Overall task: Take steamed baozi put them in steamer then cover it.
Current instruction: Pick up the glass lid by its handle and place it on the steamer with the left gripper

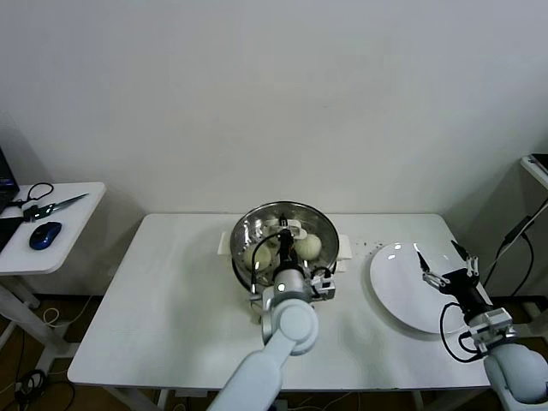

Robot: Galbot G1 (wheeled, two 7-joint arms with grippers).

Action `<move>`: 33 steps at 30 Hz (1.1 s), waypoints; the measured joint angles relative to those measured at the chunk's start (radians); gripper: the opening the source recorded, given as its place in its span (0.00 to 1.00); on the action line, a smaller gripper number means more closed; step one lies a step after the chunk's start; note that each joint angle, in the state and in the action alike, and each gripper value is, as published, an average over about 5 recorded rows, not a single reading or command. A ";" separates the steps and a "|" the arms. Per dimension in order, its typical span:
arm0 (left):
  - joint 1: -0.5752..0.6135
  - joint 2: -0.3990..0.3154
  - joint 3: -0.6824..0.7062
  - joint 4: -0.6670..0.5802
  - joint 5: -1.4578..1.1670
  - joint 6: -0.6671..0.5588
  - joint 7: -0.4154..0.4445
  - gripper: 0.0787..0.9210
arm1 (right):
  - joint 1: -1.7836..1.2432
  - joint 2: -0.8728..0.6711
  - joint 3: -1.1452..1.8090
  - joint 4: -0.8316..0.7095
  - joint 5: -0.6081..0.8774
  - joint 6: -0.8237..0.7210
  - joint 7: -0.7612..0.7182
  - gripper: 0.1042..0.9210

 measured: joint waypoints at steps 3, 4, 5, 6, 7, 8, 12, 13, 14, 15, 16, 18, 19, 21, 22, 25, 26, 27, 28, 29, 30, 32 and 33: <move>0.001 0.000 -0.002 0.003 0.001 0.000 -0.011 0.07 | -0.003 0.001 0.004 -0.003 0.000 0.004 -0.003 0.88; 0.002 0.000 -0.002 0.004 0.002 0.000 -0.014 0.07 | -0.003 0.001 0.005 -0.004 0.000 0.005 -0.005 0.88; 0.003 0.000 -0.002 0.006 0.002 0.000 -0.018 0.07 | -0.004 0.002 0.006 -0.005 0.000 0.006 -0.006 0.88; 0.004 0.000 -0.003 0.008 0.002 0.000 -0.021 0.07 | -0.004 0.002 0.008 -0.006 -0.001 0.007 -0.007 0.88; 0.005 0.000 -0.003 0.009 0.003 0.000 -0.024 0.07 | -0.004 0.002 0.009 -0.007 -0.001 0.008 -0.008 0.88; 0.007 0.000 -0.003 0.011 0.003 0.000 -0.027 0.07 | -0.005 0.003 0.009 -0.007 -0.001 0.009 -0.009 0.88; 0.011 0.000 -0.004 0.017 0.003 0.000 -0.039 0.07 | -0.006 0.004 0.013 -0.007 -0.002 0.011 -0.013 0.88; 0.012 0.000 -0.004 0.018 0.003 0.000 -0.043 0.07 | -0.007 0.004 0.014 -0.007 -0.002 0.012 -0.014 0.88; 0.013 0.000 -0.005 0.019 0.002 0.000 -0.046 0.07 | -0.007 0.004 0.015 -0.008 -0.002 0.012 -0.015 0.88; 0.014 0.000 -0.005 0.020 0.001 0.000 -0.048 0.07 | -0.008 0.004 0.015 -0.008 -0.002 0.013 -0.016 0.88; 0.015 0.000 -0.005 0.021 0.000 0.000 -0.051 0.07 | -0.009 0.005 0.016 -0.008 -0.002 0.013 -0.017 0.88; 0.018 0.000 -0.006 0.021 -0.002 0.000 -0.053 0.07 | -0.009 0.005 0.017 -0.008 -0.003 0.013 -0.019 0.88; 0.020 0.000 -0.006 0.020 -0.003 0.000 -0.053 0.07 | -0.010 0.005 0.017 -0.009 -0.003 0.013 -0.020 0.88; 0.022 0.000 -0.006 0.018 -0.006 0.000 -0.052 0.09 | -0.010 0.004 0.017 -0.010 -0.003 0.013 -0.022 0.88; 0.022 0.000 -0.005 0.016 -0.008 0.000 -0.051 0.10 | -0.010 0.004 0.017 -0.010 -0.003 0.013 -0.023 0.88; 0.025 0.000 0.001 0.007 -0.016 0.001 -0.042 0.19 | -0.008 0.004 0.017 -0.012 -0.005 0.013 -0.025 0.88; 0.027 0.000 0.003 0.002 -0.019 0.001 -0.039 0.22 | -0.008 0.004 0.017 -0.012 -0.005 0.013 -0.025 0.88; 0.028 0.000 0.005 -0.003 -0.022 0.001 -0.036 0.26 | -0.007 0.004 0.016 -0.013 -0.006 0.013 -0.026 0.88; 0.031 0.000 0.007 -0.009 -0.024 0.001 -0.033 0.29 | -0.006 0.004 0.016 -0.014 -0.007 0.013 -0.026 0.88; 0.033 0.000 0.009 -0.016 -0.026 0.001 -0.031 0.32 | -0.005 0.004 0.015 -0.015 -0.008 0.013 -0.027 0.88; 0.035 0.000 0.010 -0.023 -0.028 0.001 -0.029 0.36 | -0.004 0.004 0.014 -0.016 -0.009 0.012 -0.027 0.88; 0.041 0.000 0.015 -0.039 -0.032 0.001 -0.024 0.42 | -0.002 0.004 0.012 -0.016 -0.012 0.011 -0.027 0.88; 0.044 0.000 0.017 -0.047 -0.034 0.001 -0.022 0.46 | -0.001 0.004 0.011 -0.017 -0.013 0.010 -0.027 0.88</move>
